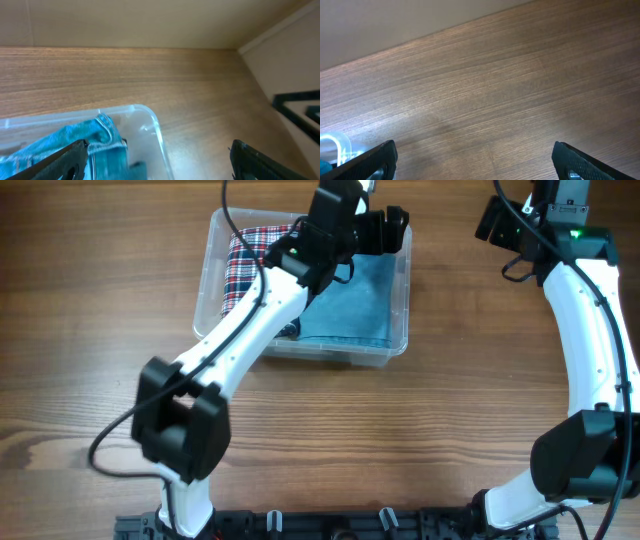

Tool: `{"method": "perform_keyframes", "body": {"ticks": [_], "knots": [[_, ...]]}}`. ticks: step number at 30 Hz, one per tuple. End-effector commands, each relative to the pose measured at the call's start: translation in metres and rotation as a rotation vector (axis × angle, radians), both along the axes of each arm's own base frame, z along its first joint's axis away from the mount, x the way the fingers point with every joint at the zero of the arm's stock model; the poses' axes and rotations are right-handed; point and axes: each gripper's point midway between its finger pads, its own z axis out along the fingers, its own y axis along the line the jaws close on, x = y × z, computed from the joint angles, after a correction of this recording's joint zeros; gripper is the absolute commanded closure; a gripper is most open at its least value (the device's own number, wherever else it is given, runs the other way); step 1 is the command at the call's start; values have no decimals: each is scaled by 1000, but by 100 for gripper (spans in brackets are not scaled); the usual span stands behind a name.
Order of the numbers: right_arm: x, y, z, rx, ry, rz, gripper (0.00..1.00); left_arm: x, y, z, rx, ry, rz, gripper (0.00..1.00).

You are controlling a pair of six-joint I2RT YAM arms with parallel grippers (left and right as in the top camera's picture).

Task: Pack container
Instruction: 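Release the denim and raise the left gripper out of the bin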

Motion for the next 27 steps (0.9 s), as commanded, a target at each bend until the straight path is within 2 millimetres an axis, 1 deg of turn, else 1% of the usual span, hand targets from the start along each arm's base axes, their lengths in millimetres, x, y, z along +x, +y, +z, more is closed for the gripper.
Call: {"method": "perform_keyframes", "body": {"ticks": [1, 3, 4, 6, 7, 9, 11, 12, 15, 17, 20, 23, 25, 27], "knots": [[1, 0, -9, 14, 16, -9, 0, -32, 25, 79, -47, -77, -5, 11], [1, 0, -9, 14, 16, -9, 0, -47, 49, 105, -49, -82, 18, 1], [1, 0, -9, 14, 16, -9, 0, -55, 62, 118, -51, -87, 33, 0], [1, 0, -9, 14, 16, -9, 0, -79, 99, 147, -51, -89, 77, 0], [1, 0, -9, 15, 16, -9, 0, -91, 116, 156, -47, -85, 97, 0], [1, 0, -9, 14, 16, -9, 0, -121, 149, 170, -34, -64, 139, 0], [1, 0, -9, 14, 16, -9, 0, -145, 172, 178, -25, -49, 171, 0], [1, 0, -9, 14, 16, -9, 0, -156, 181, 180, -21, -42, 181, 0], [1, 0, -9, 14, 16, -9, 0, -186, 194, 185, -15, -29, 187, 0], [1, 0, -9, 14, 16, -9, 0, -199, 199, 187, -13, -25, 187, 0], [1, 0, -9, 14, 16, -9, 0, -207, 202, 191, -17, -34, 187, 0], [1, 0, -9, 15, 16, -9, 0, -208, 202, 192, -18, -36, 187, 0], [1, 0, -9, 15, 16, -9, 0, -214, 200, 185, -16, 1, 168, 0], [1, 0, -9, 14, 16, -9, 0, -221, 203, 170, 14, 65, 169, 0]]}}
